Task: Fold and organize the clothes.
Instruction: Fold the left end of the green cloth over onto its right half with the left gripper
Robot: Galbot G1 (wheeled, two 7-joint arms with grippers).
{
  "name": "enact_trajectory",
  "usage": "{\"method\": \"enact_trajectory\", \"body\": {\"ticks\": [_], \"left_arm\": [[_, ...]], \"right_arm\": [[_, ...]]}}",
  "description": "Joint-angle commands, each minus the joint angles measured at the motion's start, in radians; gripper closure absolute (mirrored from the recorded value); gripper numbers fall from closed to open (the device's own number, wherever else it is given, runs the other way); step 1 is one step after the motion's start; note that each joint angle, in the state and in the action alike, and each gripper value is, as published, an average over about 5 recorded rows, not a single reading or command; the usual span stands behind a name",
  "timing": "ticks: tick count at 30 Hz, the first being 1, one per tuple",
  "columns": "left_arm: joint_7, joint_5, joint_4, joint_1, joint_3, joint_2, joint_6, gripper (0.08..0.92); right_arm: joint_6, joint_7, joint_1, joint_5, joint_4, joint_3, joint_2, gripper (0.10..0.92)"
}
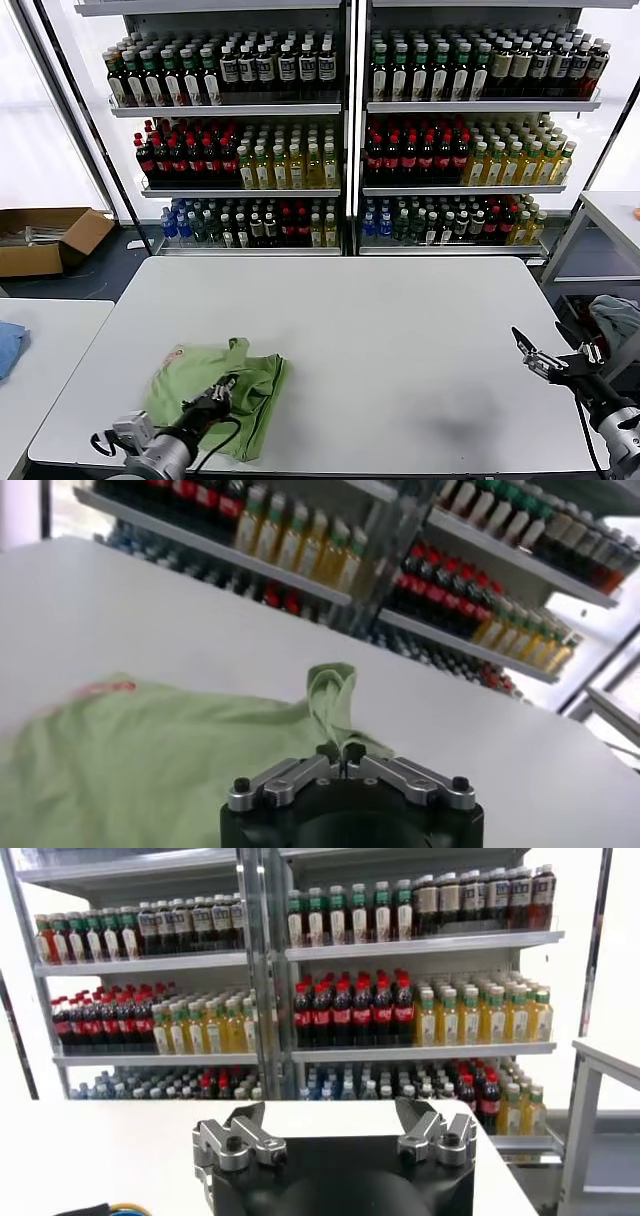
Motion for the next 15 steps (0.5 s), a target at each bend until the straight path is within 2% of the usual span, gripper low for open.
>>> {"method": "enact_trajectory", "body": {"ticks": [1, 9, 15], "left_arm": [[0.07, 0.154, 0.039, 0.021, 0.134, -0.04, 0.005, 0.893], [0.065, 0.126, -0.084, 0.058, 0.056, -0.037, 0.032, 0.708], [0.102, 0.034, -0.172, 0.079, -0.171, 0.058, 0.071, 0.535]], "right_arm": [[0.002, 0.0, -0.001, 0.004, 0.006, 0.004, 0.002, 0.203], [0.002, 0.006, 0.002, 0.01, 0.003, -0.001, 0.007, 0.203], [0.004, 0.006, 0.004, 0.01, 0.001, -0.002, 0.006, 0.203]]}}
